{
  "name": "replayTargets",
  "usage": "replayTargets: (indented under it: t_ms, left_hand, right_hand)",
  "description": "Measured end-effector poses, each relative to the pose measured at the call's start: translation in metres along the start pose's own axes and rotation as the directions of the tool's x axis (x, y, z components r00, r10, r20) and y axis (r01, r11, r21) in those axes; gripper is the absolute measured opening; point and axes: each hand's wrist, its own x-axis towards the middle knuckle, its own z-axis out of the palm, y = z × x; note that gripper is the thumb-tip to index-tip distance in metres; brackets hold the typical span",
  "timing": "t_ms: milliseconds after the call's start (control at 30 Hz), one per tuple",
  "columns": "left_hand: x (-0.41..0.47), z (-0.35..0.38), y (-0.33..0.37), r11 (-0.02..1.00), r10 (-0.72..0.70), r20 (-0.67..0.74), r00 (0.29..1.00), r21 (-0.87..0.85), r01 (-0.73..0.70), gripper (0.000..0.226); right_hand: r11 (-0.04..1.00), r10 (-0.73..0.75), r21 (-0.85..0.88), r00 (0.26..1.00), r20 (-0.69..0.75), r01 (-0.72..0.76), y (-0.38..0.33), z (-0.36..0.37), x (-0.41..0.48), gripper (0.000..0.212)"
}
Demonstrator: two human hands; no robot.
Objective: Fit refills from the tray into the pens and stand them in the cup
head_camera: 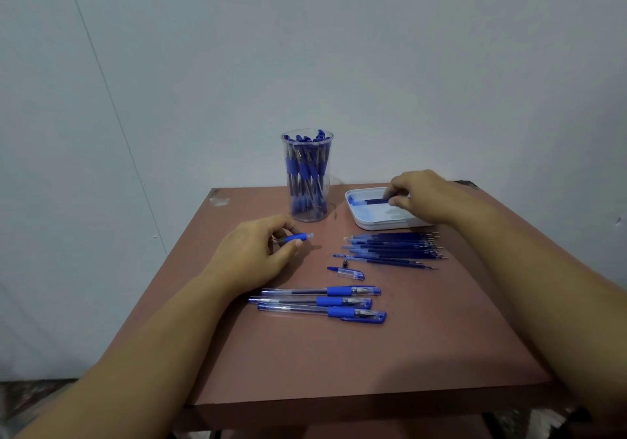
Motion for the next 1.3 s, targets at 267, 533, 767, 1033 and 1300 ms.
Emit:
replayTargets:
  t_ms: [267, 533, 767, 1033, 1300]
  left_hand:
    - [0.003, 0.002, -0.005, 1.0, 0.006, -0.012, 1.0, 0.031, -0.005, 0.009]
    - [0.005, 0.004, -0.005, 1.0, 0.017, -0.01, 1.0, 0.026, -0.017, 0.008]
    - [0.004, 0.002, -0.004, 1.0, 0.015, -0.006, 1.0, 0.012, -0.015, 0.013]
    - [0.003, 0.003, -0.001, 1.0, 0.024, -0.011, 1.0, 0.002, -0.024, 0.007]
    - [-0.002, 0.004, 0.009, 0.997, 0.076, -0.016, 0.997, -0.017, -0.076, 0.01]
  right_hand:
    - [0.995, 0.063, -0.09, 0.991, 0.121, -0.053, 0.01, 0.02, 0.04, 0.032]
    - [0.996, 0.053, -0.072, 0.992, 0.112, -0.045, 0.015, 0.028, 0.046, 0.021]
    - [0.999, 0.031, -0.01, 0.996, 0.086, -0.031, 0.009, 0.02, 0.036, 0.005]
    - [0.965, -0.13, 0.224, 0.991, -0.031, 0.133, -0.032, -0.009, -0.026, 0.008]
    - [0.92, -0.206, 0.312, 0.97, -0.126, 0.236, -0.046, 0.021, -0.076, 0.027]
